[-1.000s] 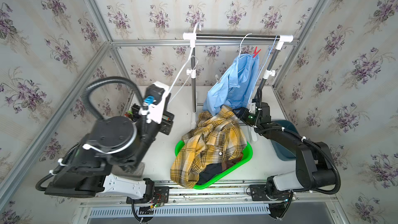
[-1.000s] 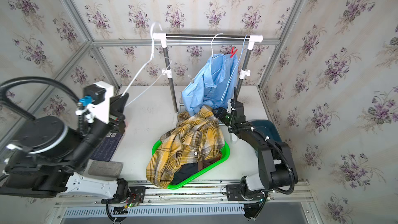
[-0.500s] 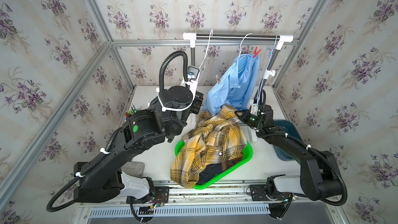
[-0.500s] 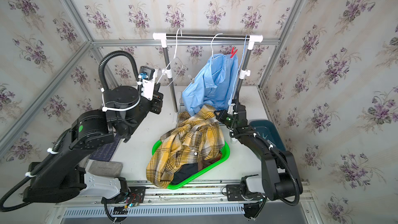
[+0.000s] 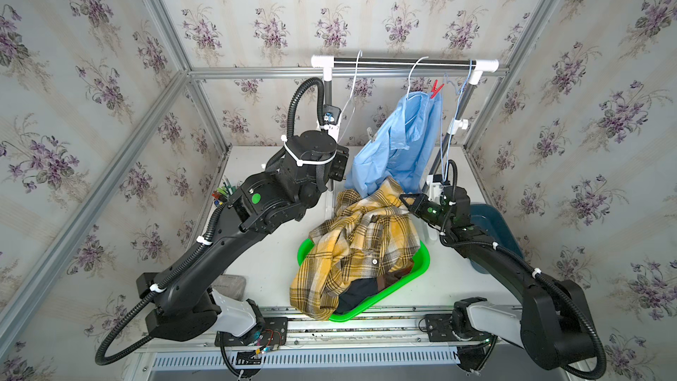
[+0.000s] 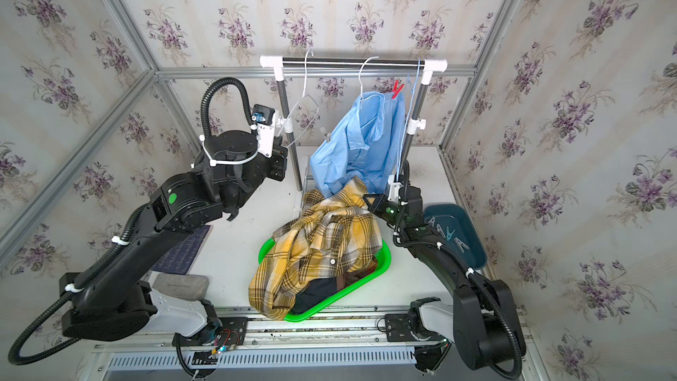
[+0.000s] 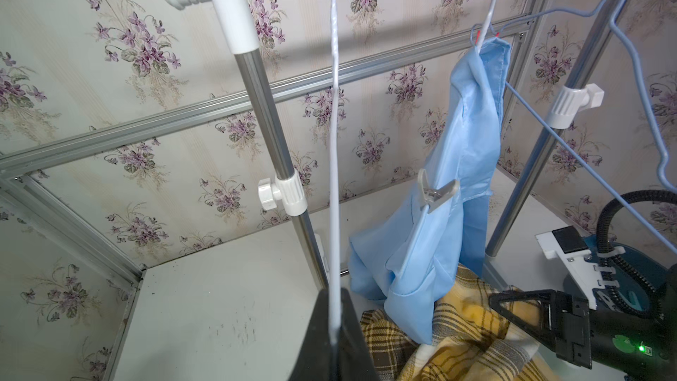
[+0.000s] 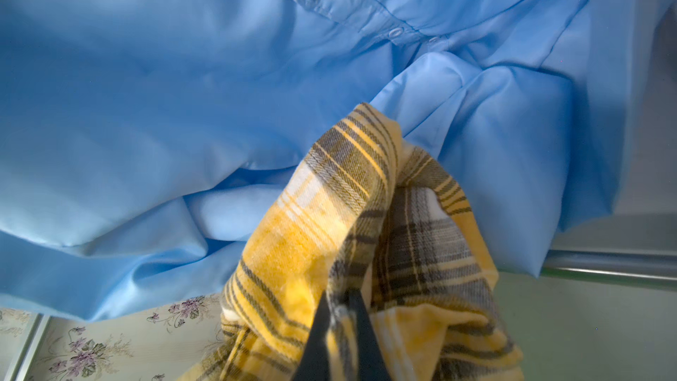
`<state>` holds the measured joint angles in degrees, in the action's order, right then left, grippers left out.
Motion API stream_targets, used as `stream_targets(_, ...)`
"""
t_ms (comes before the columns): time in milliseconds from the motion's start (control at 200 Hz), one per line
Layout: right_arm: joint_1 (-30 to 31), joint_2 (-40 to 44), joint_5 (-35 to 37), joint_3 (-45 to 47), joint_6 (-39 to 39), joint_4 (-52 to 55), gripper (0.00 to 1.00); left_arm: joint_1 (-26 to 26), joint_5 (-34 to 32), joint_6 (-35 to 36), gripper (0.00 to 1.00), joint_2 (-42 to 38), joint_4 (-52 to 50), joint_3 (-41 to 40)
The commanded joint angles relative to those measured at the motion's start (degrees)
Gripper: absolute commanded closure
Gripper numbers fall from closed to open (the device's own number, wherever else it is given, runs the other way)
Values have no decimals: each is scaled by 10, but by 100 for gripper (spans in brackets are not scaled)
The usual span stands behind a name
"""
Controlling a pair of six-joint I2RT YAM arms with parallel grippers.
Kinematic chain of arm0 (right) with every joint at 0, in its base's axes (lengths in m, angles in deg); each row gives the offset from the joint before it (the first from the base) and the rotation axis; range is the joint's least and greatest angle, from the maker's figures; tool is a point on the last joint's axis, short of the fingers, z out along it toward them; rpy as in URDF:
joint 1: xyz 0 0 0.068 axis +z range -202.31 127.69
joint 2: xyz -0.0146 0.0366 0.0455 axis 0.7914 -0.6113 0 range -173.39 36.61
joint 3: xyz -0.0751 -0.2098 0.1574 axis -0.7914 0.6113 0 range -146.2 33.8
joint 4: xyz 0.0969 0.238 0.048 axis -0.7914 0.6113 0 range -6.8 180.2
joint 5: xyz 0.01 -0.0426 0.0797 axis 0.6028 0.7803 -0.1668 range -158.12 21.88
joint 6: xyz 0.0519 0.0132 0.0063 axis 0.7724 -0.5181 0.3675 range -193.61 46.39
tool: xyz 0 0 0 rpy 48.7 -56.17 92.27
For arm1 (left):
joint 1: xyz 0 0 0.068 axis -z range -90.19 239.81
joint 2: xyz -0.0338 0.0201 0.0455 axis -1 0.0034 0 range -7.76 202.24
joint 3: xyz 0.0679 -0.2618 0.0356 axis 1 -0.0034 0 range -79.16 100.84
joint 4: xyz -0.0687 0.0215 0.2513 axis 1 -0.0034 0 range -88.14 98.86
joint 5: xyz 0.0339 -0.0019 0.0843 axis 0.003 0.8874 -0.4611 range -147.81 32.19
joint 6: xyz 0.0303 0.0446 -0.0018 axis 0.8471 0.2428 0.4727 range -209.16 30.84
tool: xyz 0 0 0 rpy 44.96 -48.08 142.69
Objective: Remove the clothespins securing long-sleeve shirts to the hanger
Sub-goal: Place the hanger on the clothesline.
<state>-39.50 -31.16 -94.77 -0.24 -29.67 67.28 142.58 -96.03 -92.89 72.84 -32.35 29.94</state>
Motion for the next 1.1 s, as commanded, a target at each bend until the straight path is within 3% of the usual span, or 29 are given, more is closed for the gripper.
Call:
stream_targets(0,7,30,-14,-4,4,8,100,-1,0,-32,90,-33,15,-33)
stream_targets(115,24,76,-21,-12,6,35,100,-1,5,-27,32,-61,12,-67)
stream_targets(295,79,150,-16,-36,3,91,100,-3,2,-10,1,-94,-15,-74)
stream_targets(565,175,227,18,-56,18,162,100,-10,-5,-20,1,-132,-56,-87)
stream_targets(629,238,238,44,-62,16,171,100,-12,-1,-35,1,-156,-83,-105)
stream_targets(969,409,203,155,-154,8,185,100,-77,110,-138,1,-300,-226,-281)
stream_targets(1094,415,196,157,-119,18,170,100,-78,179,-189,1,-292,-252,-333)
